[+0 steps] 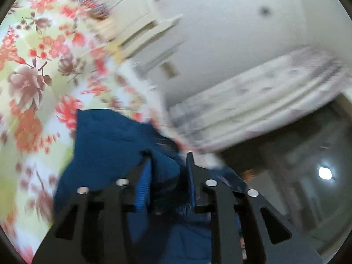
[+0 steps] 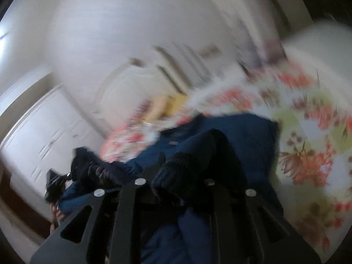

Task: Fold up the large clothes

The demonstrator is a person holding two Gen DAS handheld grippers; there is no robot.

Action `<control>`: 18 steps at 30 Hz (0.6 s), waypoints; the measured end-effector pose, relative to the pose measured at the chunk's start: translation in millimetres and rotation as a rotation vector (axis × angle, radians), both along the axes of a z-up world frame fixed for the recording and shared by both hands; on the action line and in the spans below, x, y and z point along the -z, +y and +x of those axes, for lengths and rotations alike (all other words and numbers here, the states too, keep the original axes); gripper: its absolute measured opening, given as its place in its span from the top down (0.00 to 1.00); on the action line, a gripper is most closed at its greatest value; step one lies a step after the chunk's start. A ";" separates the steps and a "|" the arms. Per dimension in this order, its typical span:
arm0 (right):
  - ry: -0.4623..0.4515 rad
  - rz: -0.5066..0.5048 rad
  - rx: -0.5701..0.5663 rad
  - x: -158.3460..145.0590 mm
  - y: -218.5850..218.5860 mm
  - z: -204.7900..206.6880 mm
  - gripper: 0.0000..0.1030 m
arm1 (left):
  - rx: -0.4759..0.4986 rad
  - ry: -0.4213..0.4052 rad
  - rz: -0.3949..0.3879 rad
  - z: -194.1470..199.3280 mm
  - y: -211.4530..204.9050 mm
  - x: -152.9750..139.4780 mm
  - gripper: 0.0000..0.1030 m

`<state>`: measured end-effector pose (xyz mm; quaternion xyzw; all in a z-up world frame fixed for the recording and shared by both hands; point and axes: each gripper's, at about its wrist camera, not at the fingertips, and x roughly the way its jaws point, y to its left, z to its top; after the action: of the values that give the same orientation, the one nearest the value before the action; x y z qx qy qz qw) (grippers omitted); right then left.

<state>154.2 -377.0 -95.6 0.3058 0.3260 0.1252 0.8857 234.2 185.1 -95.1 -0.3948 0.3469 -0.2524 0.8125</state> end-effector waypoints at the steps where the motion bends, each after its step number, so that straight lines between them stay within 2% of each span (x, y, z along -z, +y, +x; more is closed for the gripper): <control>1: 0.043 0.040 0.018 16.4 -7.4 16.9 0.64 | -0.014 0.051 0.033 16.4 -2.1 9.9 0.83; 2: 0.061 0.081 0.039 29.1 -13.7 24.4 0.57 | -0.028 0.098 0.044 31.8 -0.9 20.9 0.83; 3: 0.060 0.139 0.057 38.1 -22.9 28.3 0.53 | -0.034 0.118 0.019 40.3 4.1 28.8 0.83; 5: -0.019 0.236 0.085 43.8 -43.9 18.9 0.32 | -0.052 0.133 -0.044 45.7 23.3 40.6 0.83; 6: -0.062 0.235 0.118 44.6 -52.5 9.2 0.28 | -0.072 0.127 -0.084 45.7 38.4 43.2 0.83; 8: -0.106 0.147 0.178 37.9 -68.5 -4.7 0.25 | -0.125 0.108 -0.110 41.9 67.4 44.5 0.83; 9: -0.095 0.074 0.180 34.4 -72.2 -6.0 0.26 | -0.165 0.099 -0.086 39.0 82.3 43.4 0.83; 10: -0.077 0.024 0.172 33.1 -73.4 -4.2 0.26 | -0.185 0.085 -0.027 37.0 92.4 40.1 0.83; 12: -0.031 -0.096 0.114 30.7 -66.5 2.4 0.27 | -0.162 0.059 0.076 35.4 94.6 32.8 0.83; 13: -0.009 -0.176 0.070 29.2 -57.3 9.6 0.27 | -0.121 0.047 0.116 35.5 89.2 30.1 0.83; 17: 0.012 -0.373 -0.074 26.5 -22.6 29.2 0.27 | 0.075 0.020 0.284 39.0 47.7 24.5 0.83; 18: 0.018 -0.427 -0.103 24.7 -13.5 34.8 0.27 | 0.125 0.007 0.354 40.8 30.5 23.2 0.83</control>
<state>189.0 -390.5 -120.3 0.0951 0.3683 0.0957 0.9198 275.0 215.6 -118.3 -0.2240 0.4127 -0.2360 0.8508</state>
